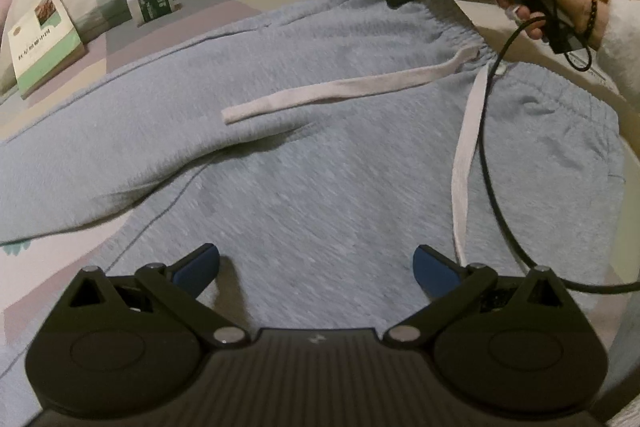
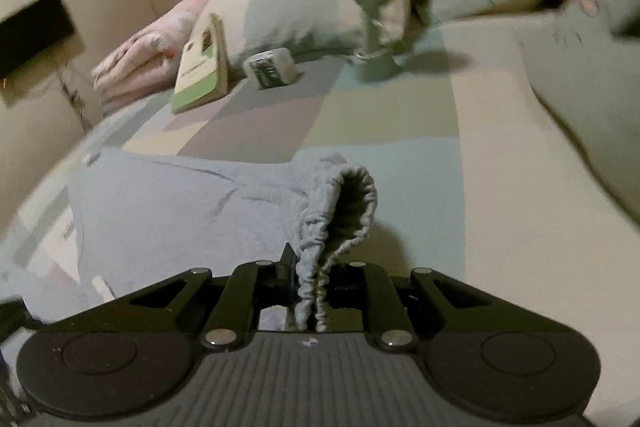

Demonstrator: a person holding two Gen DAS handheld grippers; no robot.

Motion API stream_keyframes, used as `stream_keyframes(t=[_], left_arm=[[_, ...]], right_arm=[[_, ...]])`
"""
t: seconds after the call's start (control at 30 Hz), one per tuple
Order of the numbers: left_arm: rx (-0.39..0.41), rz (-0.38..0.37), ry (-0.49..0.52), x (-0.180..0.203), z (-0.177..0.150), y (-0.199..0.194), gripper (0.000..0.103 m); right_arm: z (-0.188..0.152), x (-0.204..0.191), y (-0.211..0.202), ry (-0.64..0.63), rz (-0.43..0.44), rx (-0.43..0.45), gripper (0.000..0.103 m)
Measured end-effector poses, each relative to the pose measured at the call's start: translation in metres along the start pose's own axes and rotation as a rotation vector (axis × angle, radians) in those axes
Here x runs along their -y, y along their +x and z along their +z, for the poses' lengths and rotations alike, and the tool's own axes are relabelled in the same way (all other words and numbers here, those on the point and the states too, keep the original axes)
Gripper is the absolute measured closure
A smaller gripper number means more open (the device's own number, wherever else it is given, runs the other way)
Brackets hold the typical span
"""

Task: Fold clothes
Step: 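Lift the held elastic cuff upward with the right gripper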

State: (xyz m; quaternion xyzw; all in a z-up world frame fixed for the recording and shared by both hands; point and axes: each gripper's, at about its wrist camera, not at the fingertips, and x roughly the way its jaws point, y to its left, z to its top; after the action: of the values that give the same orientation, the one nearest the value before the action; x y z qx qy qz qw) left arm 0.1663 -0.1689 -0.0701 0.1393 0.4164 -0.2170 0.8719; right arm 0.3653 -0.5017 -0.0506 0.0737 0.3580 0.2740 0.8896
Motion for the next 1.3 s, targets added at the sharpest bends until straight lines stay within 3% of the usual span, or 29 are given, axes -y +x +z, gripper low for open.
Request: stream_keyframes(t=[0.27, 0.5, 0.83, 1.1, 1.3], left_arm=[[0.051, 0.026, 0.078, -0.011, 0.019, -0.010, 0.001], [0.119, 0.072, 0.216, -0.026, 0.047, -0.001, 0.001], [0.184, 0.152, 0.318, -0.059, 0.117, 0.065, 0.001], [0.209, 0.257, 0.385, -0.062, 0.123, 0.114, 0.003], [0.247, 0.330, 0.549, -0.053, 0.112, 0.120, 0.003]], right_arm=[[0.005, -0.047, -0.016, -0.139, -0.081, -0.015, 0.087], [0.001, -0.085, -0.024, -0.277, -0.127, -0.025, 0.087], [-0.010, -0.105, -0.029, -0.366, -0.144, -0.022, 0.087], [-0.026, -0.127, -0.034, -0.485, -0.145, -0.025, 0.087], [-0.044, -0.147, -0.041, -0.623, -0.154, -0.011, 0.087]])
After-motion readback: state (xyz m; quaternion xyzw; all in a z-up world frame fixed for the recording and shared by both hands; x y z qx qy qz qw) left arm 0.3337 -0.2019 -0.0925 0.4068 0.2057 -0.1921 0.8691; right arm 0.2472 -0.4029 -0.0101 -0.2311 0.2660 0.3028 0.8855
